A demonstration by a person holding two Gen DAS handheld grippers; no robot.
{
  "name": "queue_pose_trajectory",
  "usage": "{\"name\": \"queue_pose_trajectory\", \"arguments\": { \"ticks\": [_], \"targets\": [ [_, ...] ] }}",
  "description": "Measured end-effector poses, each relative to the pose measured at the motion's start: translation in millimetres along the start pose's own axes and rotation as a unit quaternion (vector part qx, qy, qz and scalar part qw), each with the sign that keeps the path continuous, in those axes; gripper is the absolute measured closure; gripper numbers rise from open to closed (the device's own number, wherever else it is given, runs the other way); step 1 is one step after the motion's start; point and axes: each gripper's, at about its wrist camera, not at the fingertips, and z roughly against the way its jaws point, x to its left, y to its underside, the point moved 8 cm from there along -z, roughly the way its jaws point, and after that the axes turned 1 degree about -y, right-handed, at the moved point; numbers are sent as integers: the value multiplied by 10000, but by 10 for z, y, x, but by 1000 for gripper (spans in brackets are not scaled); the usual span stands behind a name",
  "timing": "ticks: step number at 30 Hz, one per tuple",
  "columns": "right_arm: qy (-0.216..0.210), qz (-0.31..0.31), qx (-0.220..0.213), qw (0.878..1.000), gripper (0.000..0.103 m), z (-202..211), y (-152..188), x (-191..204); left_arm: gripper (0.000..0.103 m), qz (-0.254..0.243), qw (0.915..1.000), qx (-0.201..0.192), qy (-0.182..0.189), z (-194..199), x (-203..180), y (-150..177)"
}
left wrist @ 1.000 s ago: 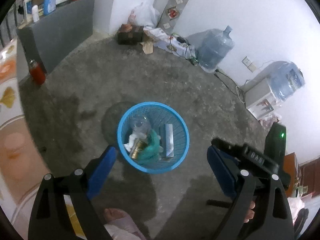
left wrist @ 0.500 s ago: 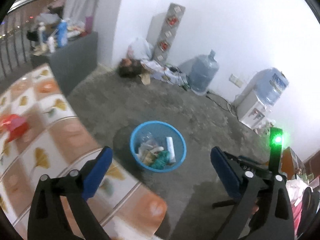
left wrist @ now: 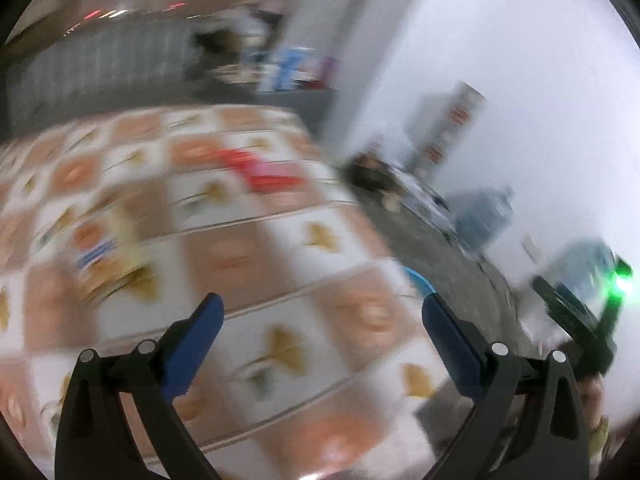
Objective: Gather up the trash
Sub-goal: 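Move both tools back over the bed toward the snack bag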
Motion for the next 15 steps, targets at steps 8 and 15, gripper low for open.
{"name": "queue_pose_trajectory", "arguments": {
  "ticks": [8, 15],
  "targets": [
    [-1254, 114, 383, 9913, 8, -251, -155, 817, 6, 1504, 9824, -489, -989, 413, 1345, 201],
    [-2640, 270, 1214, 9565, 18, -363, -101, 1896, 6, 2001, 9727, -668, -966, 504, 1700, 221]
  ]
}}
